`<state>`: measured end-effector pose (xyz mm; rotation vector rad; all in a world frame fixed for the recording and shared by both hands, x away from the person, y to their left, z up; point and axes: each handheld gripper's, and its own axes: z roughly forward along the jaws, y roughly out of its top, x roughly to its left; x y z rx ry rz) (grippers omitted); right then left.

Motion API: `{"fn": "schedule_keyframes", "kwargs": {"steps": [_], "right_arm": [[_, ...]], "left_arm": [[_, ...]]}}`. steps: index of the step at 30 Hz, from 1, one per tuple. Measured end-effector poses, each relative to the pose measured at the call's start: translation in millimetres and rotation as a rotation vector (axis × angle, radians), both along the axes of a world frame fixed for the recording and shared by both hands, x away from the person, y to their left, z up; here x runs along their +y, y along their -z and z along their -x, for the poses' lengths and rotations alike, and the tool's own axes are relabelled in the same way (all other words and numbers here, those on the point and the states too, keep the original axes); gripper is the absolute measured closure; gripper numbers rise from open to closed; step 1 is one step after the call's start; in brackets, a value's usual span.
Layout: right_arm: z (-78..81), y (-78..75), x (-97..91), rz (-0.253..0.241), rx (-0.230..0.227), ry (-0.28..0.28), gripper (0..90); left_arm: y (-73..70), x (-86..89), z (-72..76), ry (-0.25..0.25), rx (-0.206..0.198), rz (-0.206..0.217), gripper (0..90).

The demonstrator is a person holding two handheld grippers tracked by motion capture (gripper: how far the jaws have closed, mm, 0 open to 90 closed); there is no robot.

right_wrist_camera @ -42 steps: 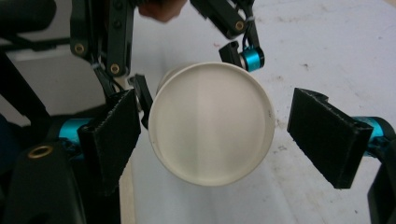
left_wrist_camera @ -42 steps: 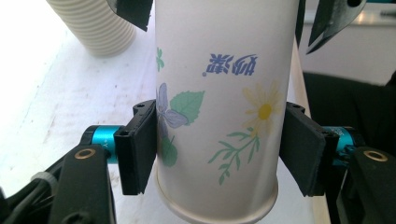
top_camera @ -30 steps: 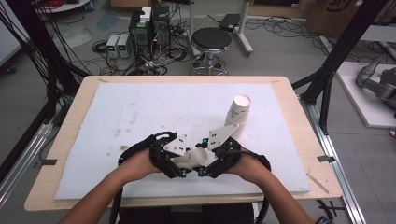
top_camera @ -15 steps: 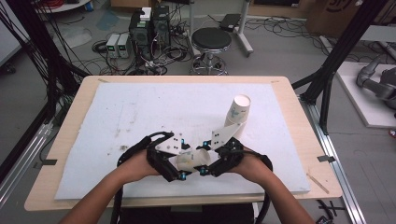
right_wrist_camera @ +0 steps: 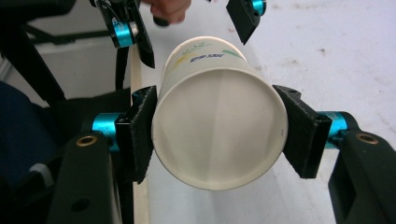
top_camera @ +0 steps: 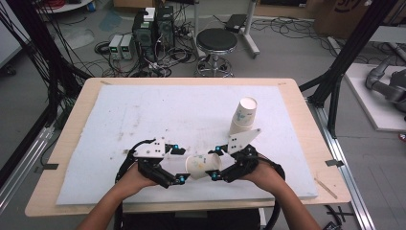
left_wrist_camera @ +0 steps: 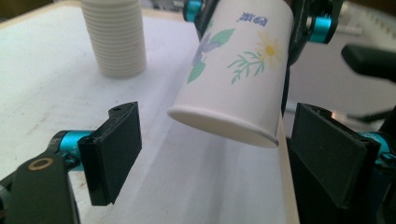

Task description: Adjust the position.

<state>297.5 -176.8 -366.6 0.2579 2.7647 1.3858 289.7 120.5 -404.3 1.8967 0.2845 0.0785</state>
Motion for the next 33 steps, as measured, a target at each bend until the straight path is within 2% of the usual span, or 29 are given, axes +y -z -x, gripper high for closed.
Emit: {"fn": "schedule_keyframes", "kwargs": {"steps": [3,5,6,9,17,19,33], "right_arm": [[3.5,1.2,-6.5,-0.055,-0.001,0.021,35.9],[6.7,4.4,-13.1,-0.128,0.014,0.026,35.9],[6.7,4.4,-13.1,-0.128,0.014,0.026,35.9],[8.2,8.0,-17.9,-0.17,0.007,0.034,35.8],[10.8,17.2,-25.9,-0.236,0.008,0.036,35.9],[11.9,20.3,-28.0,-0.279,0.02,0.031,35.9],[12.5,24.3,-27.5,-0.338,0.056,0.004,35.9]], "left_arm": [[1.4,3.7,2.1,-0.011,0.004,0.057,16.3],[1.1,4.8,3.1,-0.01,0.005,0.075,16.3],[0.7,5.1,3.6,-0.01,0.004,0.082,16.3],[-0.4,4.6,4.5,-0.006,0.003,0.108,16.3],[0.0,-3.0,4.8,0.026,0.005,0.122,16.3],[0.2,-4.6,4.8,0.034,0.007,0.13,16.5],[2.6,-19.9,6.5,0.07,-0.005,0.157,16.6]]}}
